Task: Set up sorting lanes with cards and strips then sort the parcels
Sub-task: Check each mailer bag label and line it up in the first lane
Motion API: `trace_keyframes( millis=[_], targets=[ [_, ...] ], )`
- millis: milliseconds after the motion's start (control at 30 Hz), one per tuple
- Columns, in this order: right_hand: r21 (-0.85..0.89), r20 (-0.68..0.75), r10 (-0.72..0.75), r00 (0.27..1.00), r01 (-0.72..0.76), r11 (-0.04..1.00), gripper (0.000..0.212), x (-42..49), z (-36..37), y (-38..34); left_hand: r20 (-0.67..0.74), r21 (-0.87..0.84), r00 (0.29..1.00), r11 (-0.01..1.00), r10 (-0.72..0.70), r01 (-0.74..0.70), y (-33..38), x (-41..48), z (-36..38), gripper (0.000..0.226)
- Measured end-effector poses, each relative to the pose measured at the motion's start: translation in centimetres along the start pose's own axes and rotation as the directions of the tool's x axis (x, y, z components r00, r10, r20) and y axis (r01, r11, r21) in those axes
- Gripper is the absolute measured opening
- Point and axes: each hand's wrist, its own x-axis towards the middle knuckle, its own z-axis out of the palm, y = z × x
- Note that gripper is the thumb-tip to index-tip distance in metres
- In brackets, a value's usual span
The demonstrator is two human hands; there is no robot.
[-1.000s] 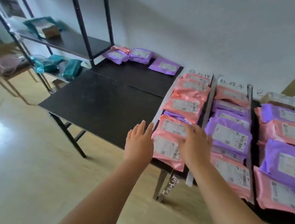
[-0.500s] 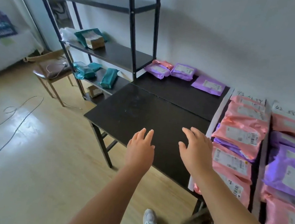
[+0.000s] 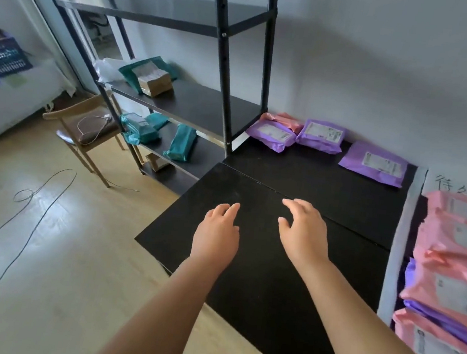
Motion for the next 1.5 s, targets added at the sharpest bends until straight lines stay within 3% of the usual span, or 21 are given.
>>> trace_keyframes(
  millis=[200, 467, 900, 1033, 1200, 1500],
  targets=[
    [-0.057, 0.020, 0.094, 0.995, -0.092, 0.994, 0.045, 4.7, 1.7, 0.7, 0.035, -0.085, 0.998, 0.996, 0.043, -0.040, -1.8, 7.4, 1.3, 0.052],
    [-0.060, 0.006, 0.302, 0.953, -0.301, 0.952, 0.046, 14.9, 3.5, -1.4, 0.174, -0.090, 0.963, 0.977, 0.208, -0.195, -2.9, 21.3, 2.1, 0.053],
    [-0.089, 0.012, 0.526, 0.851, -0.523, 0.848, 0.043, 31.3, 9.0, -2.4, 0.319, 0.008, 0.886, 0.934, 0.337, -0.358, -2.5, 41.5, 5.1, 0.053],
    [-0.082, 0.043, 0.591, 0.806, -0.587, 0.806, 0.042, 36.4, 10.5, -0.2, 0.349, 0.082, 0.848, 0.888, 0.399, -0.452, -1.2, 45.9, 6.8, 0.052],
    [-0.132, 0.097, 0.657, 0.748, -0.644, 0.753, 0.024, 41.4, 13.0, 1.9, 0.465, 0.196, 0.794, 0.829, 0.391, -0.523, -0.1, 50.1, 8.9, 0.063],
    [-0.048, 0.059, 0.762, 0.645, -0.760, 0.648, 0.029, 44.4, 15.9, 3.9, 0.521, 0.212, 0.771, 0.820, 0.366, -0.532, -1.2, 51.8, 13.0, 0.069]
  ],
)
